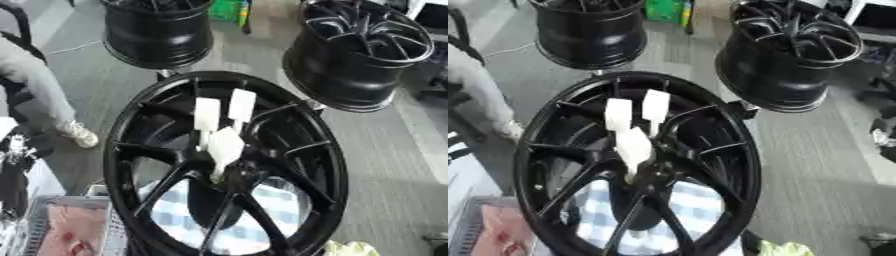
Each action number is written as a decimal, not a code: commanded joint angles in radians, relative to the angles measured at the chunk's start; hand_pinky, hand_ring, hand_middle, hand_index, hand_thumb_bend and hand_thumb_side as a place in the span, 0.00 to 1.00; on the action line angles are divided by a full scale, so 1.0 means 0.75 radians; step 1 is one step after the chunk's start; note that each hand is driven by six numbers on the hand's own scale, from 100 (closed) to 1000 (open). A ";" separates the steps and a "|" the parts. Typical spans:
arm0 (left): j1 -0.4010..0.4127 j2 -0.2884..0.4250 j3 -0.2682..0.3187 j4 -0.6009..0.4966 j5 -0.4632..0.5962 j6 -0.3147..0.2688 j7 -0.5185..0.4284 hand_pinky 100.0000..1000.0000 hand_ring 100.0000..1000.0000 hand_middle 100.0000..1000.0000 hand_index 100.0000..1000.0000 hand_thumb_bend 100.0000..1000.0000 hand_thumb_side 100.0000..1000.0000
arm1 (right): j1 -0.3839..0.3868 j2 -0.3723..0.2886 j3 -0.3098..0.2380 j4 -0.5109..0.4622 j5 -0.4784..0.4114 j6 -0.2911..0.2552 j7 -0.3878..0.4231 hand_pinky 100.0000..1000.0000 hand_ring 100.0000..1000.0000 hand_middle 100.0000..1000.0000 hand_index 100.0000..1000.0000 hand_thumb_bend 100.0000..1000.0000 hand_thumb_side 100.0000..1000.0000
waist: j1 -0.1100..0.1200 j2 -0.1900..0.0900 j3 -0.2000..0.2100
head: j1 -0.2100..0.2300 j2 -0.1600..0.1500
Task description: Pull the pin out of the wheel hub.
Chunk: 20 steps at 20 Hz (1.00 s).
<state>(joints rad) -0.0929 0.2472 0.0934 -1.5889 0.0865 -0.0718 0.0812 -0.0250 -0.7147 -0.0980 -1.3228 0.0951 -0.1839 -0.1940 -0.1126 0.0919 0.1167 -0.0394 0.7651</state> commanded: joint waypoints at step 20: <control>-0.021 0.005 0.003 -0.027 0.002 -0.005 0.002 0.71 0.80 0.77 0.84 0.00 0.83 | 0.094 0.459 0.007 -0.256 0.012 -0.129 -0.360 0.47 0.52 0.73 0.89 0.00 0.47 | 0.018 0.000 0.006 | 0.009 0.007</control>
<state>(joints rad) -0.0959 0.2443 0.0935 -1.5891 0.0866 -0.0719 0.0819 0.0488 -0.3751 -0.0950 -1.4683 0.1171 -0.2640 -0.4449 -0.1019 0.1001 0.1218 -0.0331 0.7651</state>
